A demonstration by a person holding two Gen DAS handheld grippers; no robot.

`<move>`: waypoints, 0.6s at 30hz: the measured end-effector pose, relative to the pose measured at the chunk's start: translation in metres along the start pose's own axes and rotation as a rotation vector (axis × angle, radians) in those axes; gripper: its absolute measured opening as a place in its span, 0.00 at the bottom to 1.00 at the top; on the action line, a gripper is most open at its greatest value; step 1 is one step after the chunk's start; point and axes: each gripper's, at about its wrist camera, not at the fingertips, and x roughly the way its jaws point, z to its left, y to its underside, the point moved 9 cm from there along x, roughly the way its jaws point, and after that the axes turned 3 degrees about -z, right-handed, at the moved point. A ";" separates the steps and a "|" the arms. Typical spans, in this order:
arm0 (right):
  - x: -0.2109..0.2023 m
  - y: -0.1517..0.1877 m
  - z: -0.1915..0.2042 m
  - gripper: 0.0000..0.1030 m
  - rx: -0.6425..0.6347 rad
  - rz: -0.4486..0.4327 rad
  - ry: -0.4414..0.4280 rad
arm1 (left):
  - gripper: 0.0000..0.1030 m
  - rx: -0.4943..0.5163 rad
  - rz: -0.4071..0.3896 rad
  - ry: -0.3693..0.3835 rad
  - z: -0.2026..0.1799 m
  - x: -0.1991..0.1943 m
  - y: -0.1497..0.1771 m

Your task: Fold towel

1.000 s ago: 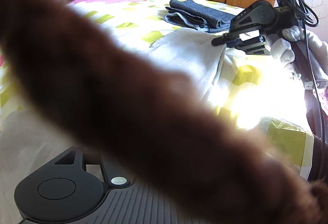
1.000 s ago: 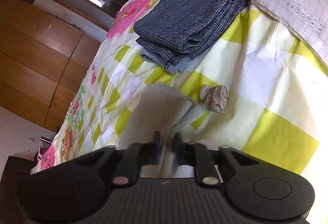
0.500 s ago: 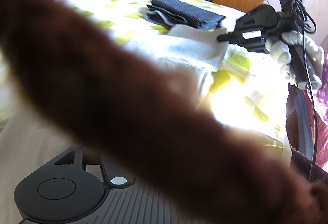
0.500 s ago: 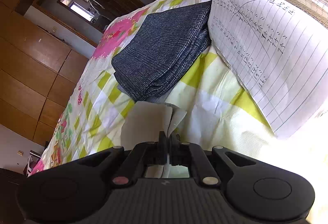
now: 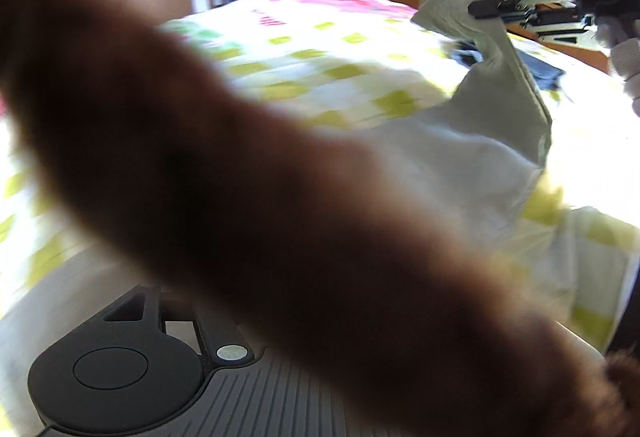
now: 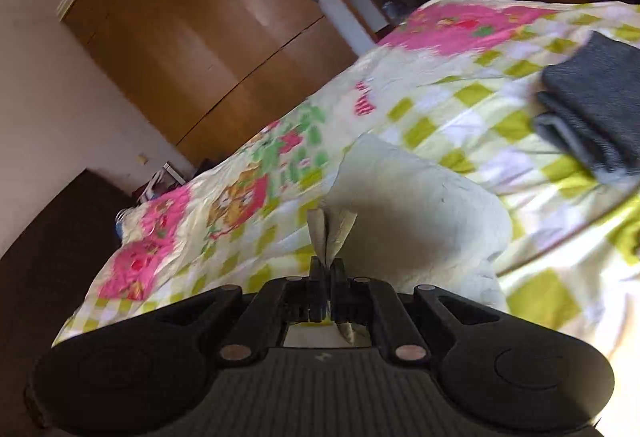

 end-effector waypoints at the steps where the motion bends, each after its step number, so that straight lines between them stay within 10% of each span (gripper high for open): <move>1: 0.013 0.009 0.025 0.20 -0.038 0.033 -0.039 | 0.62 -0.018 0.005 -0.027 0.016 -0.007 0.006; 7: 0.090 0.114 0.161 0.20 -0.248 0.294 -0.245 | 0.63 -0.119 -0.023 -0.153 0.086 -0.045 0.035; 12: 0.111 0.210 0.201 0.20 -0.459 0.471 -0.282 | 0.64 -0.188 -0.042 -0.167 0.110 -0.060 0.055; 18: 0.117 0.212 0.213 0.20 -0.442 0.484 -0.264 | 0.64 -0.204 -0.046 -0.154 0.118 -0.067 0.072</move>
